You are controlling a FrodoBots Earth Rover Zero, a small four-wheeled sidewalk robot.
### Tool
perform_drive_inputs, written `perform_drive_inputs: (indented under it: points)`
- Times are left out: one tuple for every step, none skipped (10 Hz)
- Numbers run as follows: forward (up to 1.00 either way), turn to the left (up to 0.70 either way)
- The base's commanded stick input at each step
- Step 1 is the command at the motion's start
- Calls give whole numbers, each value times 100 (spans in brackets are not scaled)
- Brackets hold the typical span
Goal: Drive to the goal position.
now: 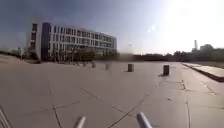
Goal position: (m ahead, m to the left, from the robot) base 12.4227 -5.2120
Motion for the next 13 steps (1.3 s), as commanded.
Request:
perform_drive_inputs:
  points:
    - [70,-35]
    - [70,-35]
    - [70,-35]
    - [70,-35]
    - [70,-35]
    - [70,-35]
    - [70,-12]
    - [70,0]
    - [70,0]
    - [70,0]
    - [70,0]
    - [70,0]
    - [70,0]
